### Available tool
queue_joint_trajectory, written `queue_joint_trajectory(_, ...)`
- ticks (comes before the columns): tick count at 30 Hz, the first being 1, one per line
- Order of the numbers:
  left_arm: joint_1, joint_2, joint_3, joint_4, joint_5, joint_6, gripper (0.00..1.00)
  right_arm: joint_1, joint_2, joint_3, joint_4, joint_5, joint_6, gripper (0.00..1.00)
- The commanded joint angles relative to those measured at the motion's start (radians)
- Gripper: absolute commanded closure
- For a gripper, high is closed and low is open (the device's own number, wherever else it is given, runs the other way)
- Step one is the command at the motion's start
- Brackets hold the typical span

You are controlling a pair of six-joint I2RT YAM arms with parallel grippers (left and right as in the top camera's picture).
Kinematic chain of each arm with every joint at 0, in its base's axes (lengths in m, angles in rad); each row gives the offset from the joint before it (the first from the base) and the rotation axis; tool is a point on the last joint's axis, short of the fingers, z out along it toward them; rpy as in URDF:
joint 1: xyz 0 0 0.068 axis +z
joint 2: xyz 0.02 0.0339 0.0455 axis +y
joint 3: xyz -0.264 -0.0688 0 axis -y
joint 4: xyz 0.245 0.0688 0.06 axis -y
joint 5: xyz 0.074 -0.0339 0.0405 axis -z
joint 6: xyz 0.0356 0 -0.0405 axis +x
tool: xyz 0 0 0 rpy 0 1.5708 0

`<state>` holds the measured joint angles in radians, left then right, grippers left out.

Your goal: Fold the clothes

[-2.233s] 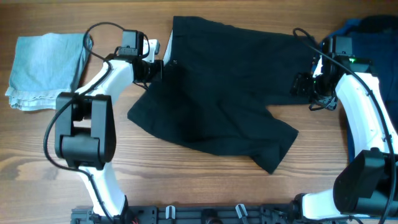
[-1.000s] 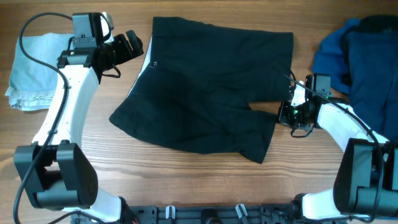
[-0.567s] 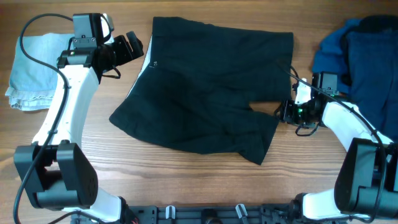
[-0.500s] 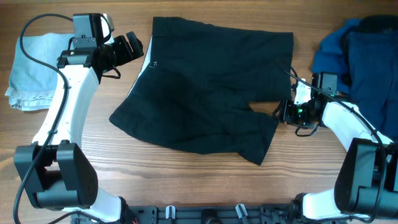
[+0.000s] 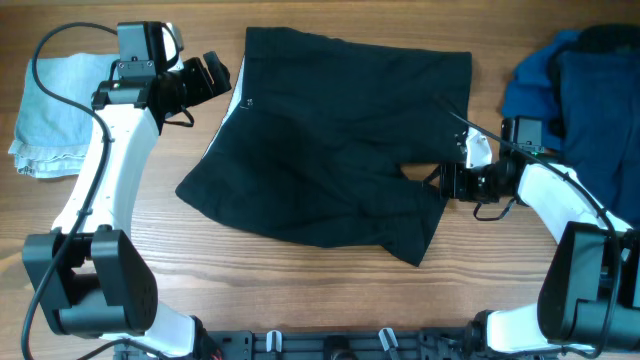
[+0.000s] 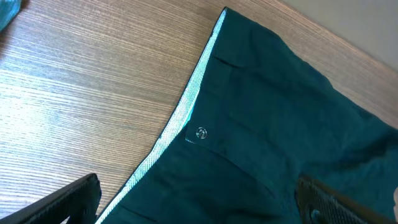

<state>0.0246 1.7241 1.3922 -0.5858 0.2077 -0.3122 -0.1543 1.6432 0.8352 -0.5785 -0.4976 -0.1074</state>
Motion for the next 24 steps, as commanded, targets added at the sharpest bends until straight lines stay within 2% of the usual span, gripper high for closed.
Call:
queue_joint_trajectory(1, 0.0, 0.012, 0.007, -0.003, 0.004, 0.017, 0.0, 0.0, -0.007, -0.009, -0.006, -0.024, -0.02, 0.41)
queue_joint_trajectory(2, 0.0, 0.012, 0.007, -0.003, 0.004, 0.017, 0.0, 0.0, -0.007, -0.025, 0.003, -0.024, -0.018, 0.53)
queue_joint_trajectory(3, 0.0, 0.012, 0.007, -0.003, 0.004, 0.017, 0.0, 0.0, -0.007, -0.031, 0.003, -0.024, -0.011, 0.57)
queue_joint_trajectory(6, 0.0, 0.012, 0.007, -0.003, 0.004, 0.02, 0.0, 0.0, -0.007, -0.039, 0.006, -0.023, 0.003, 0.77)
queue_joint_trajectory(8, 0.0, 0.012, 0.007, -0.003, 0.004, 0.02, 0.0, 0.0, -0.007, -0.039, 0.003, -0.002, 0.003, 0.83)
queue_joint_trajectory(9, 0.0, 0.012, 0.007, -0.003, 0.004, 0.02, 0.0, 0.0, -0.007, -0.039, 0.018, 0.062, 0.006, 0.93)
queue_joint_trajectory(10, 0.0, 0.012, 0.007, -0.003, 0.004, 0.02, 0.0, -0.001, -0.007, -0.038, 0.041, 0.106, 0.012, 0.96)
queue_joint_trajectory(12, 0.0, 0.012, 0.007, -0.003, 0.004, 0.02, 0.0, -0.002, -0.007, -0.038, 0.119, 0.204, 0.039, 0.96)
queue_joint_trajectory(15, 0.0, 0.012, 0.007, -0.002, -0.003, 0.02, 0.0, -0.004, -0.007, -0.037, 0.301, 0.229, 0.002, 0.96)
queue_joint_trajectory(16, 0.0, 0.012, 0.007, -0.002, -0.006, 0.02, 0.0, -0.004, -0.007, -0.037, 0.331, 0.237, -0.008, 0.96)
queue_joint_trajectory(19, 0.0, 0.012, 0.007, -0.001, -0.007, 0.02, 0.0, -0.008, 0.0, -0.037, 0.369, 0.419, -0.024, 0.96)
queue_joint_trajectory(22, 0.0, 0.012, 0.007, 0.019, -0.006, 0.02, 0.0, -0.058, 0.001, 0.001, 0.423, 0.443, -0.014, 0.96)
queue_joint_trajectory(23, 0.0, 0.012, 0.007, 0.024, -0.006, 0.02, 0.0, -0.081, 0.0, 0.048, 0.413, 0.415, 0.032, 0.81)
queue_joint_trajectory(24, 0.0, 0.012, 0.007, 0.028, -0.006, 0.019, 0.0, -0.091, 0.0, 0.089, 0.394, 0.39, 0.046, 0.6)
